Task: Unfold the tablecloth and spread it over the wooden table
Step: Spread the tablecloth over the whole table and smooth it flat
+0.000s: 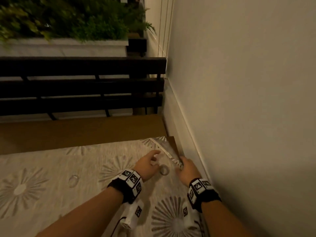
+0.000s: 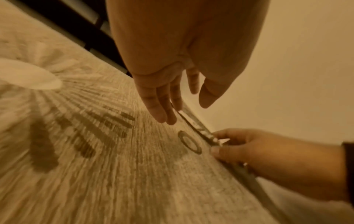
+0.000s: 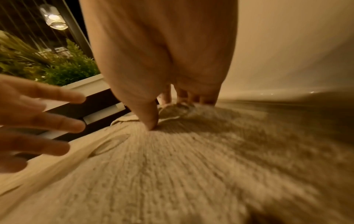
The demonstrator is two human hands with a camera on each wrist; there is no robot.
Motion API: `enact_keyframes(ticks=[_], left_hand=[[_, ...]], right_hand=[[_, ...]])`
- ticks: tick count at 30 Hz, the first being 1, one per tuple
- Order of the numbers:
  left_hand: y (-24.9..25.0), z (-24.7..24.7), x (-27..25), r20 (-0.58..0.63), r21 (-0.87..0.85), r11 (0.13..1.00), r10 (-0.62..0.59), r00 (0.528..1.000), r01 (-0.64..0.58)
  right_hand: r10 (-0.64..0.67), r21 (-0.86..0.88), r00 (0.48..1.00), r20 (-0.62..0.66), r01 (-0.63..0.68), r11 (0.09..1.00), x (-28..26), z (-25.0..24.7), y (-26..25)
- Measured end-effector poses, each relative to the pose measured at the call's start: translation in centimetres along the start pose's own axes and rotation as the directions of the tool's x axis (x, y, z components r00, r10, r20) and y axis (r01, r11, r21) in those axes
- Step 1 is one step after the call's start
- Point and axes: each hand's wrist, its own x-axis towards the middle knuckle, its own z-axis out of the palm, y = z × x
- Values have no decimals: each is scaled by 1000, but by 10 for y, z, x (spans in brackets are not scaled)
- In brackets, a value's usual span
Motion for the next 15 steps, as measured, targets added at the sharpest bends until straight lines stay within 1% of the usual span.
enact_keyframes(ticks=[1, 3, 4, 6, 8, 9, 11, 13, 15], left_hand=[[2, 3, 6, 0, 43, 999, 14, 1000, -14], [5, 6, 19, -15, 119, 992, 47, 999, -45], [6, 7, 25, -25, 130, 990, 56, 998, -52], [6, 8, 37, -31, 93, 994, 65, 997, -62], [3, 7, 47, -36, 66, 994, 88, 995, -85], [2, 5, 50, -54, 71, 993, 100, 994, -96], [-2, -2, 55, -129, 88, 990, 119, 985, -108], [-8, -10, 58, -218, 78, 991, 122, 968, -107], [-14, -18, 60, -302, 48, 994, 106, 948, -96]], right_hand=[[-10, -29, 999, -32, 9, 1000, 2, -2, 1], [-81, 6, 994, -69, 82, 997, 2, -8, -5], [-140, 58, 989, -48, 142, 988, 0, -11, -9], [-268, 177, 962, 46, 257, 950, -8, -14, -21], [-353, 254, 927, 122, 315, 914, -15, -16, -29], [-373, 281, 917, 145, 323, 904, -18, -18, -32], [-383, 338, 910, 160, 314, 887, -20, -22, -33], [-366, 388, 914, 177, 277, 879, -19, -26, -28], [-351, 412, 907, 233, 235, 880, -20, -29, -22]])
